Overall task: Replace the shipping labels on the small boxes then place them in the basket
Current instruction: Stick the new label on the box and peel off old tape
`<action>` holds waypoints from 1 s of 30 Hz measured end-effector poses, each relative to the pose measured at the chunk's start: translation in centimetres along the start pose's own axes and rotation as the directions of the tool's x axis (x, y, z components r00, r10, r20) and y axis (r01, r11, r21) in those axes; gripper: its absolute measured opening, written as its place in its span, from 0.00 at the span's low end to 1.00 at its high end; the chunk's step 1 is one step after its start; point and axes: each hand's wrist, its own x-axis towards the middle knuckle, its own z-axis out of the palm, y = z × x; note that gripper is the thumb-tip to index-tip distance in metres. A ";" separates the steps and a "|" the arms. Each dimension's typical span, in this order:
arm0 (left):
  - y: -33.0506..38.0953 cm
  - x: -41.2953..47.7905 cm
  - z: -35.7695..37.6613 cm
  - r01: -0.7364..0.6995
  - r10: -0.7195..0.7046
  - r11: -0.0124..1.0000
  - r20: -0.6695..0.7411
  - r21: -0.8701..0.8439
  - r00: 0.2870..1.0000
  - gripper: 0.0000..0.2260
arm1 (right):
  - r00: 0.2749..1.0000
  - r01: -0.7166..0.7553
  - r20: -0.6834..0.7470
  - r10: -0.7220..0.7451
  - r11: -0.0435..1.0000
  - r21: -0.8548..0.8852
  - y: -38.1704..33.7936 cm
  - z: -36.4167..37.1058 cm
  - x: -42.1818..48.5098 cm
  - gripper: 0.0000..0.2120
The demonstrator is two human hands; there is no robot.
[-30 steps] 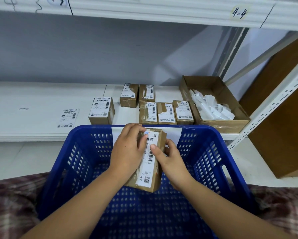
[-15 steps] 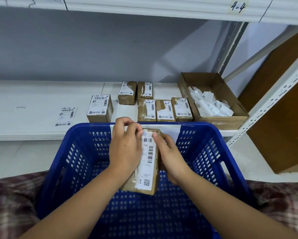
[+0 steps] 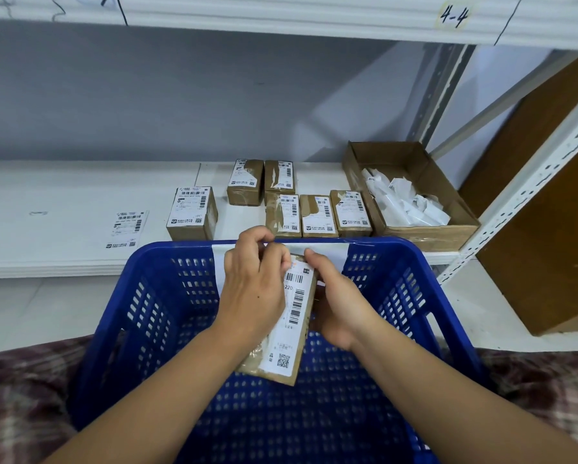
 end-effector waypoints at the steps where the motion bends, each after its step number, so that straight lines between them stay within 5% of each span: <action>1: -0.1 0.0 0.0 -0.017 0.018 1.000 0.009 -0.023 1.000 0.08 | 1.000 -0.002 0.002 0.002 1.000 0.024 0.0 0.1 -0.1 0.15; 4: -0.5 0.0 0.1 -0.083 0.089 0.993 0.059 -0.089 0.994 0.08 | 1.000 0.006 -0.001 -0.006 0.995 0.101 -0.1 0.0 -0.2 0.14; 9: -0.3 -0.1 -0.2 0.011 0.007 0.989 0.119 -0.150 0.993 0.12 | 0.999 0.034 0.031 -0.037 0.994 0.099 -0.5 0.0 -0.5 0.12; 14: -0.7 -0.2 -0.1 -0.156 0.159 0.984 -0.034 0.082 0.987 0.09 | 1.000 0.011 -0.014 -0.011 0.999 0.048 0.1 0.2 -0.3 0.24; 17: -0.7 -0.3 0.0 -0.201 0.215 0.966 -0.077 0.163 0.974 0.08 | 0.999 0.031 0.008 -0.031 0.999 0.016 0.2 0.1 -0.2 0.16; 30: 0.5 -1.1 0.3 -0.219 0.214 0.973 -0.069 -0.069 0.974 0.09 | 0.997 0.048 -0.053 -0.054 0.993 -0.111 -0.5 0.0 -0.2 0.12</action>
